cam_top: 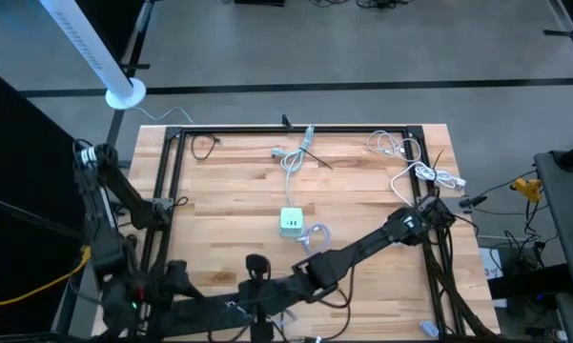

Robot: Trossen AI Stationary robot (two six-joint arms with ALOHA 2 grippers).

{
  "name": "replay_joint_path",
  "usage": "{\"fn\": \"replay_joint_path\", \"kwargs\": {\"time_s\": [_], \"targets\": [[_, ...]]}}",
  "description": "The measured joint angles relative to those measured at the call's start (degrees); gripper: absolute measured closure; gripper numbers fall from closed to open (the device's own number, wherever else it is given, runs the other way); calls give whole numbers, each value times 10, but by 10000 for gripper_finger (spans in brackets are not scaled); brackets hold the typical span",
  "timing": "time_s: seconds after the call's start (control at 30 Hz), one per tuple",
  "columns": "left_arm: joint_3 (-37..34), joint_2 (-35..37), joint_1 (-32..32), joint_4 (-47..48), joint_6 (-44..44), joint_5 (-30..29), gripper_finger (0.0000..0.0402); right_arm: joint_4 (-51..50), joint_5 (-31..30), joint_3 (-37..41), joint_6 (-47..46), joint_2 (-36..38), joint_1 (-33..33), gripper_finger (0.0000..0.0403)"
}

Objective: Insert USB
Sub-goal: Insert the light blue charger cable into the black outlet extension

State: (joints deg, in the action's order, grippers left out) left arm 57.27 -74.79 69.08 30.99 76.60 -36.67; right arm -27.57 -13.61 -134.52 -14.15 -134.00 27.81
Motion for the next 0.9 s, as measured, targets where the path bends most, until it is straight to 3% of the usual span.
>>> {"fn": "replay_joint_path", "kwargs": {"time_s": [0.13, 0.47, 0.9], "targets": [[0, -56, 3, 1, 32, 32, 143, 1, 0, 0, -27, -25, 4, 403], [0, -158, 2, 40, 73, 36, 143, 0, -9, 0, -54, -89, 20, 403], [0, -235, 3, 54, 52, 61, 143, -31, -48, 8, 8, -103, 25, 403]]}}
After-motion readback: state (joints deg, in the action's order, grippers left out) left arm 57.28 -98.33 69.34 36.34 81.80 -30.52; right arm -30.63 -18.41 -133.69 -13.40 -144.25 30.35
